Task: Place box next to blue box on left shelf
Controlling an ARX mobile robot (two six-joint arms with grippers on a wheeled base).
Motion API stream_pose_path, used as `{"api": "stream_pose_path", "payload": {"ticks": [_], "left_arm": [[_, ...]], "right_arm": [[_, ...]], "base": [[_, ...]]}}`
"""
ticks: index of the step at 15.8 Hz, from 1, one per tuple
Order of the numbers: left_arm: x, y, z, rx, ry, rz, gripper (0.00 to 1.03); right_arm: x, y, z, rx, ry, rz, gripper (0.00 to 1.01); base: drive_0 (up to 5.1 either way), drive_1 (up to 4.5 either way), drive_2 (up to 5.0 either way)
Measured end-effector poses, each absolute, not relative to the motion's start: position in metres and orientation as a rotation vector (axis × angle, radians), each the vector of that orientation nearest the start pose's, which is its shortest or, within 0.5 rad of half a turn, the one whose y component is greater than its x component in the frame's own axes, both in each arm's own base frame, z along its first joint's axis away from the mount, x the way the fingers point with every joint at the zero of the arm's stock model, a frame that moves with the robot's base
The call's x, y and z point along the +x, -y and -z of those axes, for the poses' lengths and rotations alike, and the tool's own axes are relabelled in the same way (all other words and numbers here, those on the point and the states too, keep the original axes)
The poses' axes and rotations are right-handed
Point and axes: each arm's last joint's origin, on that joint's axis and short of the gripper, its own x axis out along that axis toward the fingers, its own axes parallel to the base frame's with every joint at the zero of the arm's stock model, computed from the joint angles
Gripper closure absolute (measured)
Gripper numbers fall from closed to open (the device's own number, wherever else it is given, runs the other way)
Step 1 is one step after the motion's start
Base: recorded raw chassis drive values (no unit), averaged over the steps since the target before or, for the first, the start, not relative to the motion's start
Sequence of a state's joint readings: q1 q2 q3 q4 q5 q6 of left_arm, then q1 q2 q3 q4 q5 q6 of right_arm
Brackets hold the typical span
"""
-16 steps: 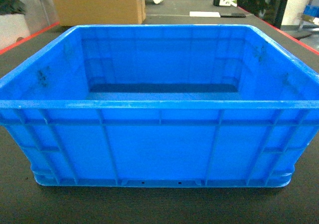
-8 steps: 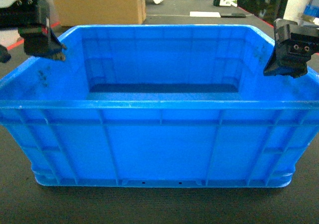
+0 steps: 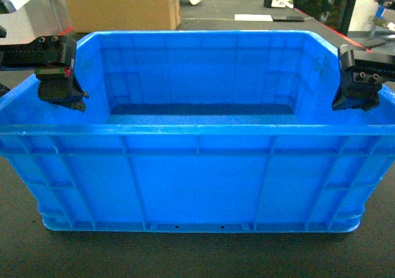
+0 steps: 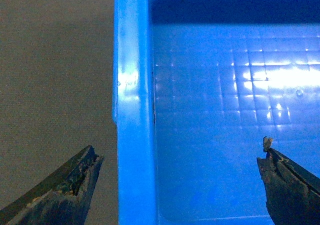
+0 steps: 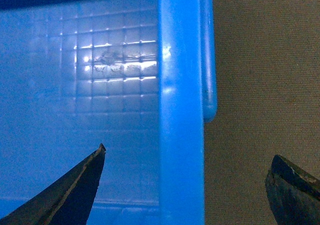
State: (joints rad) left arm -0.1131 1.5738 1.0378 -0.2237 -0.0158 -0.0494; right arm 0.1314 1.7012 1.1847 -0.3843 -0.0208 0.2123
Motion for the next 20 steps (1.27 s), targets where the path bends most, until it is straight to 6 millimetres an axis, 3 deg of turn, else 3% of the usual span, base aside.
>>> {"api": "stream_pose_path", "payload": {"ticks": [2, 4, 5, 6, 10, 11, 14, 17, 20], "left_arm": [[0.33, 0.037, -0.223, 0.011, -0.794, 0.069, 0.05], [0.334, 0.037, -0.206, 0.001, -0.86, 0.071, 0.05], [0.34, 0.04, -0.209, -0.016, -0.854, 0.072, 0.05], [0.34, 0.043, -0.206, -0.002, -0.879, 0.052, 0.21], [0.342, 0.043, -0.209, 0.036, -0.841, -0.023, 0.86], [0.34, 0.044, -0.214, 0.006, -0.819, -0.007, 0.93], [0.328, 0.048, -0.236, -0.001, -0.715, 0.0, 0.95], [0.312, 0.05, -0.28, -0.016, -0.498, -0.003, 0.95], [0.293, 0.049, -0.296, -0.048, -0.36, -0.005, 0.95]], "right_arm": [[0.355, -0.049, -0.217, 0.14, -0.921, -0.041, 0.03], [0.357, -0.057, -0.21, 0.118, -0.924, -0.041, 0.03], [0.359, -0.057, -0.204, 0.109, -0.931, -0.025, 0.03], [0.359, -0.058, -0.204, 0.074, -0.93, -0.011, 0.3], [0.356, -0.067, -0.21, 0.062, -0.9, -0.039, 0.92], [0.353, -0.066, -0.21, 0.064, -0.892, -0.038, 0.93], [0.346, -0.065, -0.228, 0.082, -0.809, -0.028, 0.93], [0.333, -0.066, -0.273, 0.09, -0.606, -0.018, 0.93], [0.316, -0.069, -0.302, 0.059, -0.455, -0.015, 0.93]], "base": [[0.0, 0.0, 0.0], [0.0, 0.0, 0.0], [0.0, 0.0, 0.0], [0.0, 0.0, 0.0], [0.0, 0.0, 0.0], [0.0, 0.0, 0.0], [0.0, 0.0, 0.0], [0.0, 0.0, 0.0], [0.0, 0.0, 0.0]]}}
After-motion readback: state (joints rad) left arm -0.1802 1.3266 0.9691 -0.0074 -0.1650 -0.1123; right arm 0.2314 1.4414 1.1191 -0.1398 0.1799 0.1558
